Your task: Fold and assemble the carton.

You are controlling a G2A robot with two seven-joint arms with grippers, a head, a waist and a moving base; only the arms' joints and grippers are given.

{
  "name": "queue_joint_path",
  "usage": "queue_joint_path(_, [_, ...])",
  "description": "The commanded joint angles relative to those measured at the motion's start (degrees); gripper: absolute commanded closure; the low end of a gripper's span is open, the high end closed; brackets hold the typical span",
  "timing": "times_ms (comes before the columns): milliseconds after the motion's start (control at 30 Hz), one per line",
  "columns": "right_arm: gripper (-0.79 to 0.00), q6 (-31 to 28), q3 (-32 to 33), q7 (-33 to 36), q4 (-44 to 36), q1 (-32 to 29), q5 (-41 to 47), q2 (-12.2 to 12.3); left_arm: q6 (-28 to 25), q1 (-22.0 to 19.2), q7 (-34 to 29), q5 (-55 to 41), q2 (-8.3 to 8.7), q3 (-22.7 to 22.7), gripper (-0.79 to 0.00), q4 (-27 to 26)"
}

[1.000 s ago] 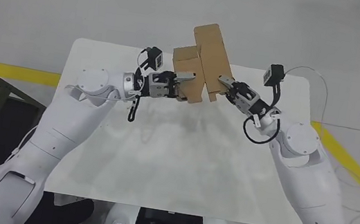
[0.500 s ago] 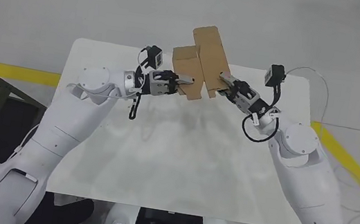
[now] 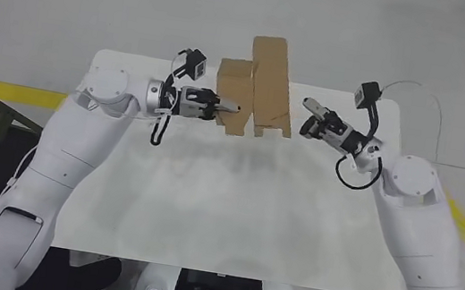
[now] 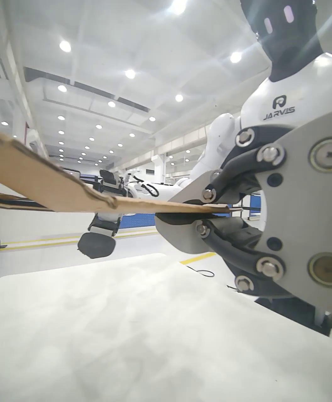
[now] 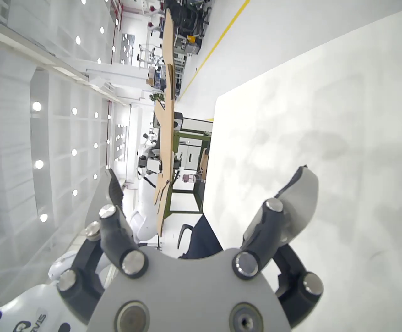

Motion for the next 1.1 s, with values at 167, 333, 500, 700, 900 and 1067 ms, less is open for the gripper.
queue_joint_path(167, [-0.785,-7.6,0.9,9.0,3.8,2.3,-0.8,0.5,-1.6,-2.3,-14.8,4.0,0.94,0.6,0.0,1.4])
queue_joint_path(333, [-0.785,-12.1,0.8,16.5,5.2,3.5,0.7,0.8,-3.5,-2.3,-17.4,3.4,1.47,2.1,0.0,0.3])
queue_joint_path(500, [-0.785,-12.5,-0.7,20.0,6.0,4.3,0.7,0.8,-5.0,-2.9,-17.4,0.9,2.66,5.2,0.0,-0.7])
queue_joint_path(700, [-0.785,-13.5,-2.5,22.2,6.2,5.0,2.6,0.5,-5.9,-4.7,-17.4,-0.5,3.81,9.4,0.0,-0.4])
queue_joint_path(900, [-0.785,-14.5,-3.6,23.4,6.1,5.5,3.4,0.4,-6.7,-6.4,-17.4,-2.9,4.48,12.6,0.0,0.6])
queue_joint_path(1067, [-0.348,-14.8,-4.5,23.4,6.3,5.9,3.6,0.3,-7.3,-7.7,-17.4,-4.6,4.89,15.0,0.0,1.0])
